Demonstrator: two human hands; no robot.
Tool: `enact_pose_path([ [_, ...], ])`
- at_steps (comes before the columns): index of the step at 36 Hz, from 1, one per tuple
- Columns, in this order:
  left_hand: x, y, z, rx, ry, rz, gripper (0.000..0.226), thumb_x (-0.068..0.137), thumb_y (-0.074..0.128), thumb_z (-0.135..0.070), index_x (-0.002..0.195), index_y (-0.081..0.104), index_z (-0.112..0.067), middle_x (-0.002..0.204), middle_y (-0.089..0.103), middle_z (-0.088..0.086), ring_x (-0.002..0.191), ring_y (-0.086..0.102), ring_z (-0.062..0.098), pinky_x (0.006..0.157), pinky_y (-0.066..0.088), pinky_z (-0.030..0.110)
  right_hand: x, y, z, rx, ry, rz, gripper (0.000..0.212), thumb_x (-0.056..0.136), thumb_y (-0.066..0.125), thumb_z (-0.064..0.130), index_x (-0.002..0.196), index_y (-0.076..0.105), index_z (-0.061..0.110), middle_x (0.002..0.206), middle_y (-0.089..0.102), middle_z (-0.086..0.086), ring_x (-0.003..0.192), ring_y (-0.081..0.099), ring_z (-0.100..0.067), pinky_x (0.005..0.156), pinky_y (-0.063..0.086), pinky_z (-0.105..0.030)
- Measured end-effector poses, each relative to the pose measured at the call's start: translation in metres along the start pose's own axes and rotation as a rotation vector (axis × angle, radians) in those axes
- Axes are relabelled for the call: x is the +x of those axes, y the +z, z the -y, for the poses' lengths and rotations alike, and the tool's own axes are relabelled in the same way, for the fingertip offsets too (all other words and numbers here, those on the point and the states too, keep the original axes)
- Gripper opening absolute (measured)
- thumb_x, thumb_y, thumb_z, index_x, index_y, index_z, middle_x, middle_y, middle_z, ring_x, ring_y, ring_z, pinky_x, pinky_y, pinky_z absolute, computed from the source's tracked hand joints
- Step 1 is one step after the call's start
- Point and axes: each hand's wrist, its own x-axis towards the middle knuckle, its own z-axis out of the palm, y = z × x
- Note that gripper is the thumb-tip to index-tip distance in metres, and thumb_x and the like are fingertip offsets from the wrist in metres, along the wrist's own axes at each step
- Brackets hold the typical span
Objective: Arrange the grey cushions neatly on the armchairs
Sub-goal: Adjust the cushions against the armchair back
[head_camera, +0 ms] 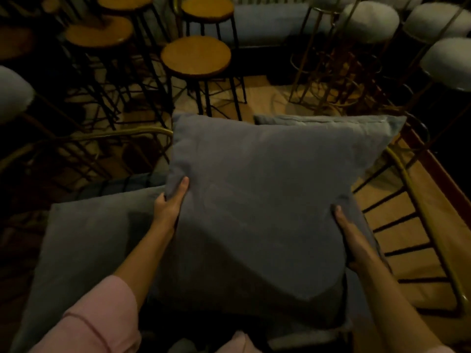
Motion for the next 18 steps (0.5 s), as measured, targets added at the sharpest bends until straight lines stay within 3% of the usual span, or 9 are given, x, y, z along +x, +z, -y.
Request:
enact_pose_path([
  [7, 0.052, -0.134, -0.045, -0.017, 0.091, -0.119, 0.063, 0.070, 0.067, -0.069, 0.108, 0.067, -0.019, 0.106, 0.072, 0.003, 0.096, 0.067, 0.019, 0.089, 0.053, 0.036, 0.025, 0.147, 0.028, -0.063, -0.068, 0.156, 0.111, 0.034, 0.088, 0.067, 0.131, 0.057, 0.021, 0.120, 0.071, -0.006, 0.097, 0.074, -0.023, 0.070, 0.060, -0.034],
  [11, 0.084, -0.204, -0.071, -0.154, 0.090, -0.175, 0.060, 0.068, 0.074, -0.062, 0.111, 0.067, -0.021, 0.113, 0.070, 0.002, 0.103, 0.067, 0.023, 0.096, 0.052, 0.040, 0.041, 0.241, 0.041, -0.059, -0.114, 0.180, 0.107, 0.037, 0.089, 0.066, 0.131, 0.056, 0.028, 0.127, 0.067, -0.002, 0.109, 0.068, -0.026, 0.091, 0.055, -0.045],
  [13, 0.105, -0.235, -0.085, -0.225, 0.079, -0.190, 0.084, 0.054, 0.081, -0.065, 0.120, 0.064, -0.017, 0.118, 0.069, 0.002, 0.107, 0.067, 0.025, 0.097, 0.052, 0.042, 0.051, 0.286, 0.045, -0.050, -0.124, 0.188, 0.110, 0.043, 0.088, 0.065, 0.139, 0.051, 0.027, 0.133, 0.063, 0.001, 0.118, 0.063, -0.024, 0.103, 0.048, -0.048],
  [15, 0.132, -0.266, -0.097, -0.286, 0.102, -0.215, 0.103, 0.036, 0.084, -0.070, 0.121, 0.062, -0.017, 0.121, 0.069, 0.003, 0.107, 0.067, 0.024, 0.097, 0.052, 0.045, 0.061, 0.332, 0.051, -0.039, -0.142, 0.198, 0.110, 0.042, 0.088, 0.065, 0.138, 0.052, 0.025, 0.132, 0.064, 0.003, 0.119, 0.062, -0.021, 0.105, 0.047, -0.043],
  [18, 0.164, -0.306, -0.118, -0.305, 0.146, -0.240, 0.103, 0.034, 0.081, -0.074, 0.120, 0.059, -0.023, 0.131, 0.064, 0.004, 0.114, 0.064, 0.024, 0.100, 0.050, 0.045, 0.078, 0.396, 0.064, -0.053, -0.160, 0.191, 0.111, 0.038, 0.088, 0.067, 0.134, 0.058, 0.021, 0.127, 0.067, 0.003, 0.115, 0.064, -0.020, 0.100, 0.050, -0.040],
])
